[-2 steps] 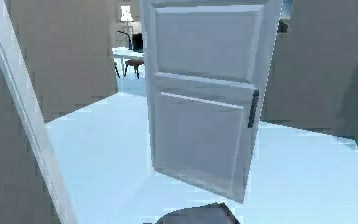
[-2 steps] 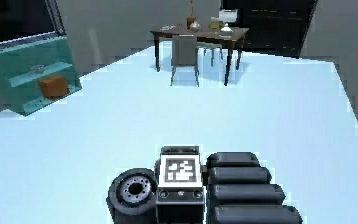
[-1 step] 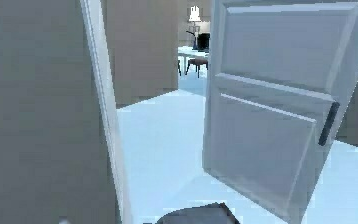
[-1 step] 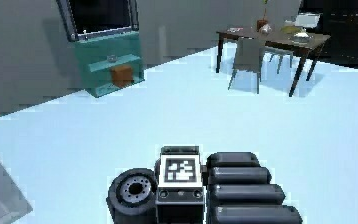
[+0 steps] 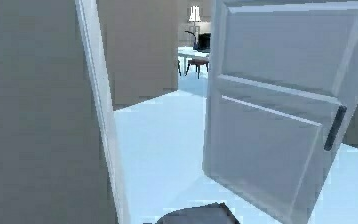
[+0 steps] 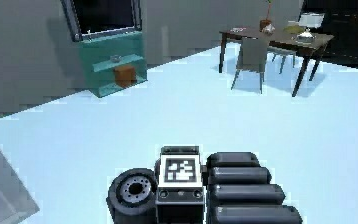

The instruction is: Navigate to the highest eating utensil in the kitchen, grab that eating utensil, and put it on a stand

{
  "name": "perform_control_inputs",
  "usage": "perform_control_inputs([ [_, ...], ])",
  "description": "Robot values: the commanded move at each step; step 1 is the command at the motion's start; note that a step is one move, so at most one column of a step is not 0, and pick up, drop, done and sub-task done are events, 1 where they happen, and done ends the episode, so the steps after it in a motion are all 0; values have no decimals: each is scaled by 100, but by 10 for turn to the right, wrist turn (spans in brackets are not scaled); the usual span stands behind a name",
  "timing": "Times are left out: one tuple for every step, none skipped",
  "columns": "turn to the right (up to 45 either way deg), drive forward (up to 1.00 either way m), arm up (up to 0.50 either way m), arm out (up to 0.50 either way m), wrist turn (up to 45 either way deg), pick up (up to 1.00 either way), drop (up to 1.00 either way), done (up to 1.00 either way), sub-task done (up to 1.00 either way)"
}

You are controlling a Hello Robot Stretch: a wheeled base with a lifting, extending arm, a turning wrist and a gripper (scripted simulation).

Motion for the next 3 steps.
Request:
perform_control_inputs([
  [120, 0, 0, 0, 0, 0, 0, 0, 0],
  [0, 90, 0, 0, 0, 0, 0, 0, 0],
  [-330, 0, 0, 0, 0, 0, 0, 0, 0],
])
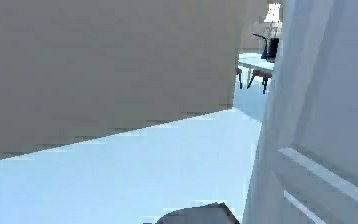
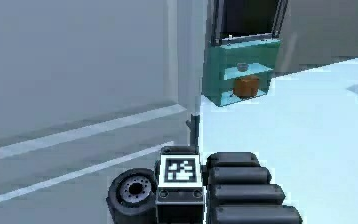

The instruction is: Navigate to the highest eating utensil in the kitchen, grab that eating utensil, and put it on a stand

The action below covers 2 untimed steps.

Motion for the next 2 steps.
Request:
perform_control_inputs([
  [0, 80, 0, 0, 0, 0, 0, 0, 0],
  [450, 0, 0, 0, 0, 0, 0, 0, 0],
])
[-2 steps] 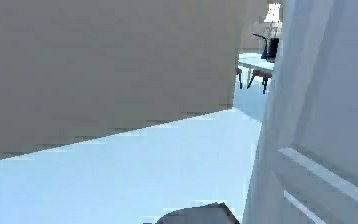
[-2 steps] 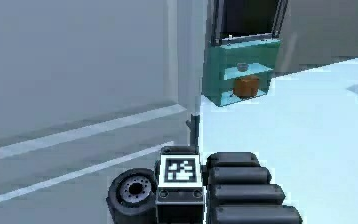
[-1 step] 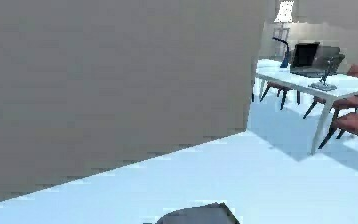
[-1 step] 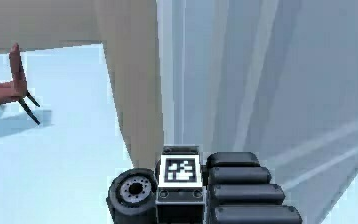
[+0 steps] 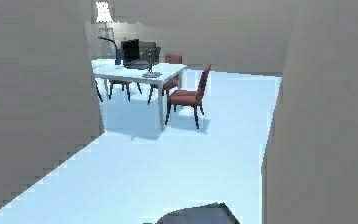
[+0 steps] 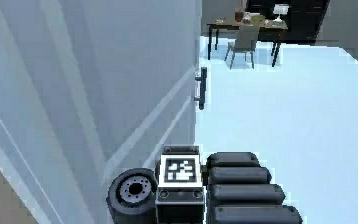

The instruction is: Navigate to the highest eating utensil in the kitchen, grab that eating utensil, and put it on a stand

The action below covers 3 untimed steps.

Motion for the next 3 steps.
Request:
perform_control_inputs([
  [90, 0, 0, 0, 0, 0, 0, 0, 0],
  [30, 0, 0, 0, 0, 0, 0, 0, 0],
  [0, 100, 0, 0, 0, 0, 0, 0, 0],
])
